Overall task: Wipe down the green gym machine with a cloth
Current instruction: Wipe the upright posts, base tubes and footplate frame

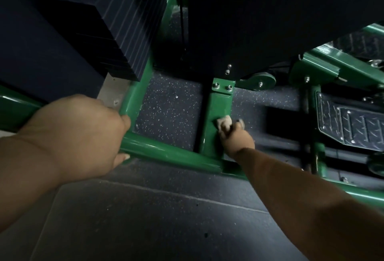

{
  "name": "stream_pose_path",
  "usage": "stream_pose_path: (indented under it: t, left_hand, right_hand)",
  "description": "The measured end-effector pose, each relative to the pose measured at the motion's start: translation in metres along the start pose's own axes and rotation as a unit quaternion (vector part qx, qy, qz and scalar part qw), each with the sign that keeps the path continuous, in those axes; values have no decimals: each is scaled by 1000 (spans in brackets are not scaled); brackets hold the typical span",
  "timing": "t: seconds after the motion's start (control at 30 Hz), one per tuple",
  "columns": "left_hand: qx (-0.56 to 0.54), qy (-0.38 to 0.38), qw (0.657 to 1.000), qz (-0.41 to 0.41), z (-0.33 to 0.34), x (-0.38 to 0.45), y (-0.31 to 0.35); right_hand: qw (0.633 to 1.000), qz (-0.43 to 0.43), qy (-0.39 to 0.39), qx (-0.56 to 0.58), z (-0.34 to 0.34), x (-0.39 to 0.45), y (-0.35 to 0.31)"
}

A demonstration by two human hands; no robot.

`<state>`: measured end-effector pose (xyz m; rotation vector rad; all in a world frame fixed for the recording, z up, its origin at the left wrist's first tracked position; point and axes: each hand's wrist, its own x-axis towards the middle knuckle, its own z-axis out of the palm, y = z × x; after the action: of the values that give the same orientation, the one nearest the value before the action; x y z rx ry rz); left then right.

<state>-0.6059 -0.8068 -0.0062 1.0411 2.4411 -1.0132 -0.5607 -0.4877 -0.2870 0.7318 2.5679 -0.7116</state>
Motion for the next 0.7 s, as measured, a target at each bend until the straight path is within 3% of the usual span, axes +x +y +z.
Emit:
stream_pose_path:
  t: [0.1, 0.2, 0.27, 0.43, 0.57, 0.7]
  left_hand:
    - [-2, 0, 1000, -1, 1, 0, 2]
    - [-2, 2, 1000, -1, 2, 1, 2]
    - [7, 3, 1000, 6, 3, 2, 2]
    - [19, 6, 1000, 11, 4, 3, 3]
    - [17, 5, 1000, 5, 7, 4, 3]
    - [13, 5, 1000, -3, 8, 4, 2]
  right_hand:
    - [999, -10, -34, -40, 2, -4, 14]
    - [997, -55, 19, -47, -17, 12, 0]
    - [990, -117, 13, -73, -29, 21, -21]
    - [974, -156, -115, -117, -25, 26, -55]
    - [931, -200, -225, -207, -18, 6, -56]
    - [878, -313, -287, -221, -20, -2, -46]
